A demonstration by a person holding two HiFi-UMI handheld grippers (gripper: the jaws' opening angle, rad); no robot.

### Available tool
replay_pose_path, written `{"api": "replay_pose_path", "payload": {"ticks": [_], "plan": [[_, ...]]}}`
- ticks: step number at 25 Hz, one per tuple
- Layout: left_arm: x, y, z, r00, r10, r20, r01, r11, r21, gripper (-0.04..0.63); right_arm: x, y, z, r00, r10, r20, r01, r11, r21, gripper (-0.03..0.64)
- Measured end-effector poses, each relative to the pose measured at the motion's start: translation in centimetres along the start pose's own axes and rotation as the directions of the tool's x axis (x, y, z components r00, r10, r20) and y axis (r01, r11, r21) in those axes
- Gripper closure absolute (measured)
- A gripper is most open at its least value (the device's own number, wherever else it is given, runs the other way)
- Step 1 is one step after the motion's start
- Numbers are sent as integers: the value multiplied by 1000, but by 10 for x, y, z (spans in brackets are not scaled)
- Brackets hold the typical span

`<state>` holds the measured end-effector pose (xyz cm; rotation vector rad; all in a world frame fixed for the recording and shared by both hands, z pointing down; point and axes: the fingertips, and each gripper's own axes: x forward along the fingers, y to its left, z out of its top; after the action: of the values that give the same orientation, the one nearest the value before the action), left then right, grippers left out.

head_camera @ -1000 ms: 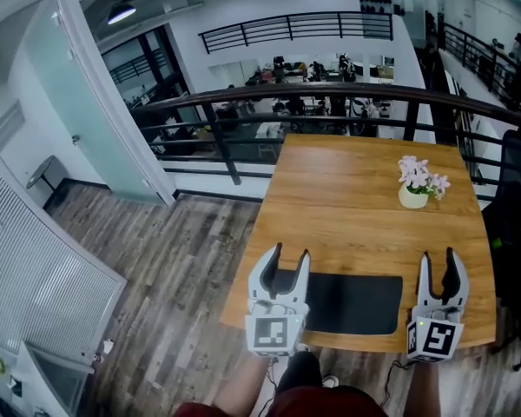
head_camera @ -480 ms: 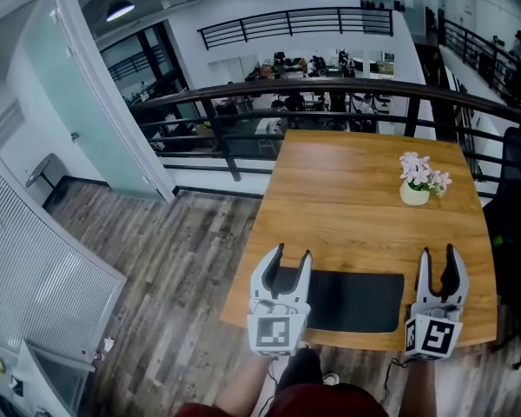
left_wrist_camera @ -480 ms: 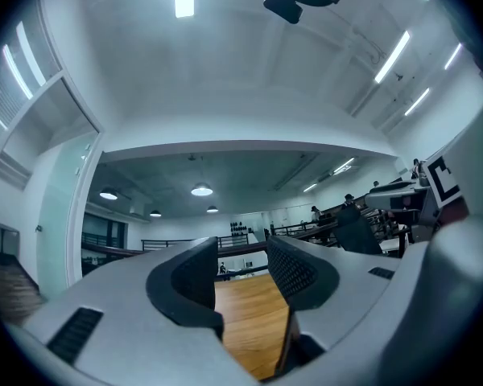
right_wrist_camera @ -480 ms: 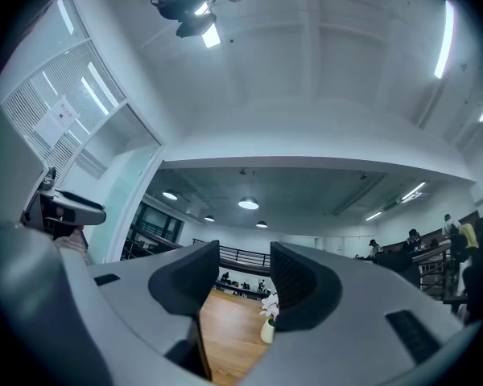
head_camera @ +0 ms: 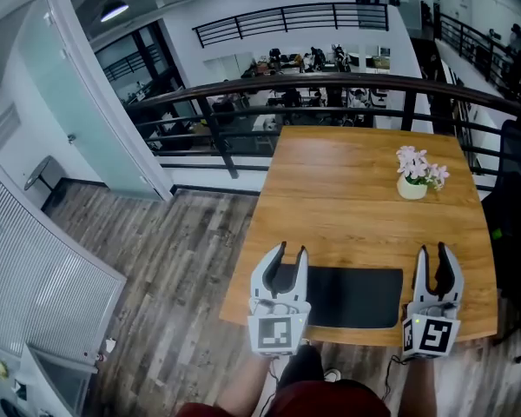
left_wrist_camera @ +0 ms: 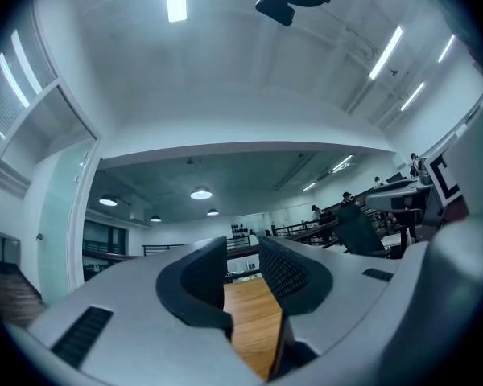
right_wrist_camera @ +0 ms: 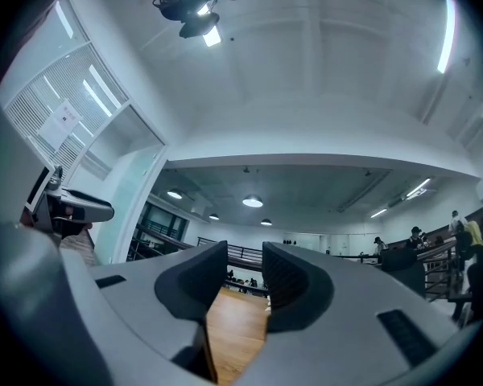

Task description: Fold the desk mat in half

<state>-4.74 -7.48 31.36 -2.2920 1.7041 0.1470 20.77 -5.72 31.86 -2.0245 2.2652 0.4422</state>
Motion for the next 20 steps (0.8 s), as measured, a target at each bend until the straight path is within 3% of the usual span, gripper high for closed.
{"api": "replay_pose_path", "payload": {"ticks": [4,7,20], "plan": [[-1,-4,-1,1000,-6,-7,6,1000,4,496,-3,4,-2,1000,7,5,-7,999,35,542],[-3,-7,-3,1000,-8,-12,8,1000,13,536,-3,12,-5,998,61,-28,-61,998,22,597],[-12,-14,-8,998,-47,-31,48,998,34,570,-8,25,-12,994,85,-75,-84,996,16,607]]}}
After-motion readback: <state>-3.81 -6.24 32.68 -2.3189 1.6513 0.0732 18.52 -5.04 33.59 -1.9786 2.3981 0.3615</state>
